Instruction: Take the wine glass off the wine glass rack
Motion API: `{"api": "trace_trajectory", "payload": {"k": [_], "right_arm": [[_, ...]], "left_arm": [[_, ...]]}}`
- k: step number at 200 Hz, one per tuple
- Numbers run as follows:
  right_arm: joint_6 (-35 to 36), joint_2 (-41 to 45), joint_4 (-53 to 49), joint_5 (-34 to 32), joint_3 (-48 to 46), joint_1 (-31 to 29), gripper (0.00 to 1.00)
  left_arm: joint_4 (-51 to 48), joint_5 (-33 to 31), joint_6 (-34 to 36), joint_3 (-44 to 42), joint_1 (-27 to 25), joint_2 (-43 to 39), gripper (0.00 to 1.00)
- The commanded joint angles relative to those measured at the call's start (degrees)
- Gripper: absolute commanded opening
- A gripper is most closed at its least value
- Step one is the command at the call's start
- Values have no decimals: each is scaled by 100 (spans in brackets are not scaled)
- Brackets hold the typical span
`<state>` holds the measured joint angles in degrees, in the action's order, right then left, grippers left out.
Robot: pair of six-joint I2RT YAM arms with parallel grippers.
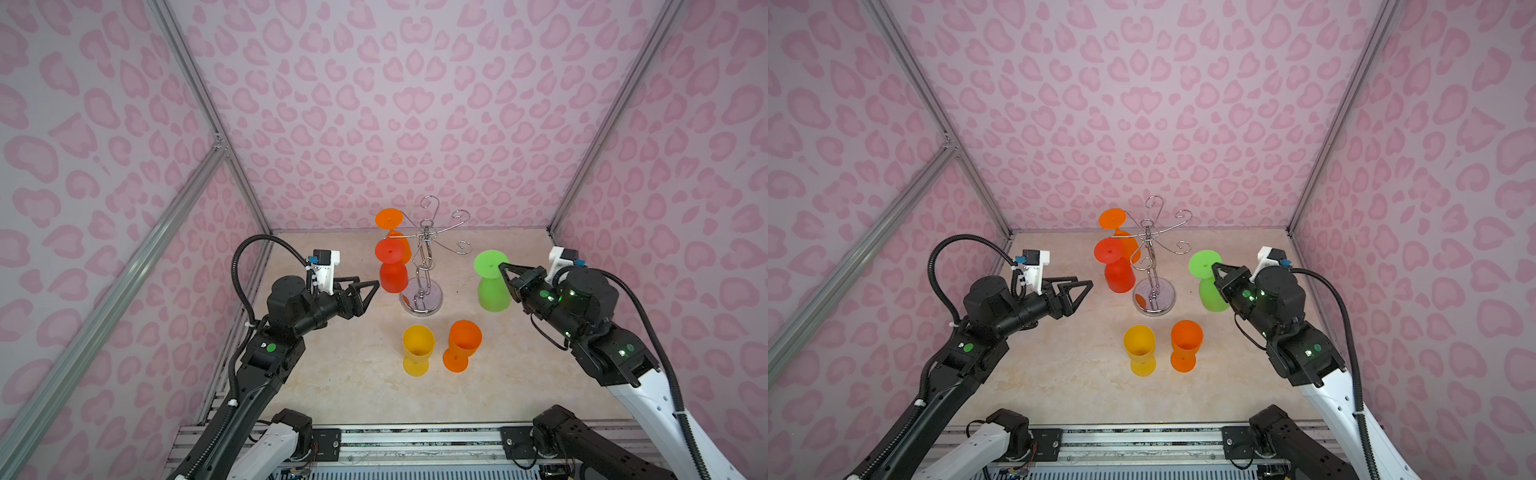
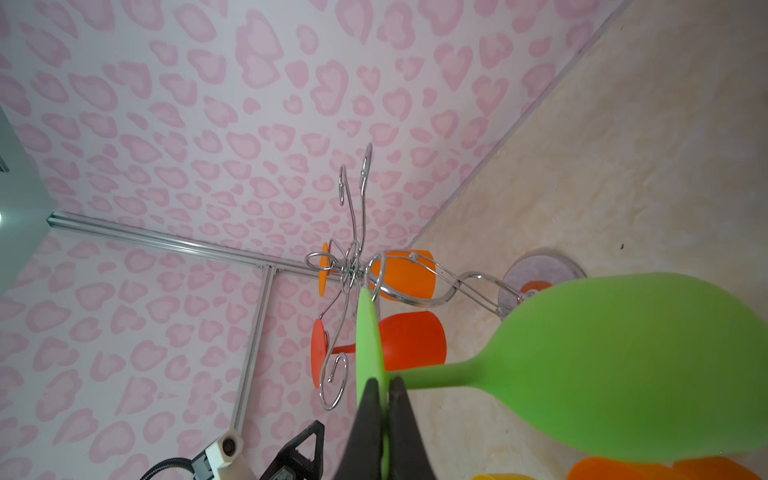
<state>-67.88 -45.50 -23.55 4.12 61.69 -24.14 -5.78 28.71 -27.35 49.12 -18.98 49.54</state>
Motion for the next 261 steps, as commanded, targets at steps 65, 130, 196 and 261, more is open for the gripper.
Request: {"api": "trace_trajectory", "payload": {"k": [65, 130, 196, 261], "right_arm": [[605, 427, 957, 1082, 20, 1214, 0], [450, -227, 4043, 2109, 289, 1333, 0], [-1104, -1981, 7480, 3282, 1065, 213, 0], [-3160, -3572, 10218, 3461, 1298, -738, 0]], "left_arm": [[322, 299, -92, 273, 9, 3, 81], [1539, 1128, -662, 263, 6, 2, 81], [4041, 2279, -1609, 498, 9, 617, 81], [5055, 2328, -1696, 1097, 17, 1524, 81]]}}
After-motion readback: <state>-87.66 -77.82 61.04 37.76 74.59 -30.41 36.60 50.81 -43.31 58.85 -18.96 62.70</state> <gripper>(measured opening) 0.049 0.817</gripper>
